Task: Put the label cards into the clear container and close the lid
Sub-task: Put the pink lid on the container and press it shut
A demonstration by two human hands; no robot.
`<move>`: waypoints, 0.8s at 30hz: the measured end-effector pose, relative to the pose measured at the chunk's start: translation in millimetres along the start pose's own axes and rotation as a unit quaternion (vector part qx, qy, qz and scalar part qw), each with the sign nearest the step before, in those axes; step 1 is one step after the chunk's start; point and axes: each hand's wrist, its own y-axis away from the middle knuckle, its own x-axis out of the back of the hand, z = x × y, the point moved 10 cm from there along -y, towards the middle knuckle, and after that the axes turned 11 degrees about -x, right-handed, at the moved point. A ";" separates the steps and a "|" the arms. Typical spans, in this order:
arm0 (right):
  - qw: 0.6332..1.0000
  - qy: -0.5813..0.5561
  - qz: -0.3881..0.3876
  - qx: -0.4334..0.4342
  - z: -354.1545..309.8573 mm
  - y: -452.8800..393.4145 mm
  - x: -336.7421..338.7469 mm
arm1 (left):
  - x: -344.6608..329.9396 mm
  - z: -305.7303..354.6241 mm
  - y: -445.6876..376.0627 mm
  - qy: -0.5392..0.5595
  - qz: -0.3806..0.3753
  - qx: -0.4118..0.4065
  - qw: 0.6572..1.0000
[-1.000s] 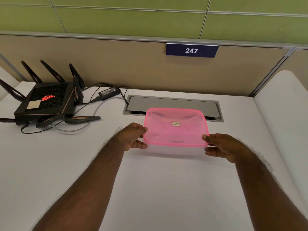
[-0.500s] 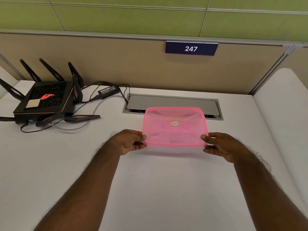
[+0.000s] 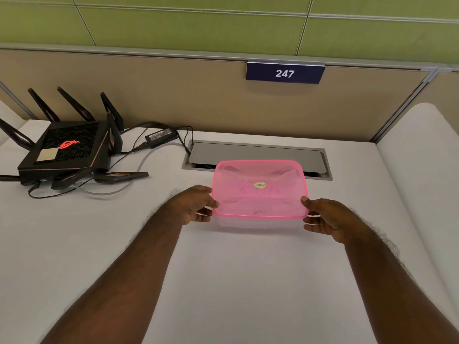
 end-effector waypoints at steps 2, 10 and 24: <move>1.000 -0.004 -0.002 -0.007 1.7 -1.3 -0.4 | -2.3 14.6 -7.2 -0.016 -0.001 -0.029 0.999; 0.998 0.055 0.033 -0.025 -1.3 -4.4 8.2 | -8.9 58.5 -42.6 -0.106 0.155 -0.162 0.969; 0.994 -0.008 0.073 0.081 -84.1 -33.5 -9.0 | -8.1 55.7 -47.0 -0.076 0.244 -0.178 0.950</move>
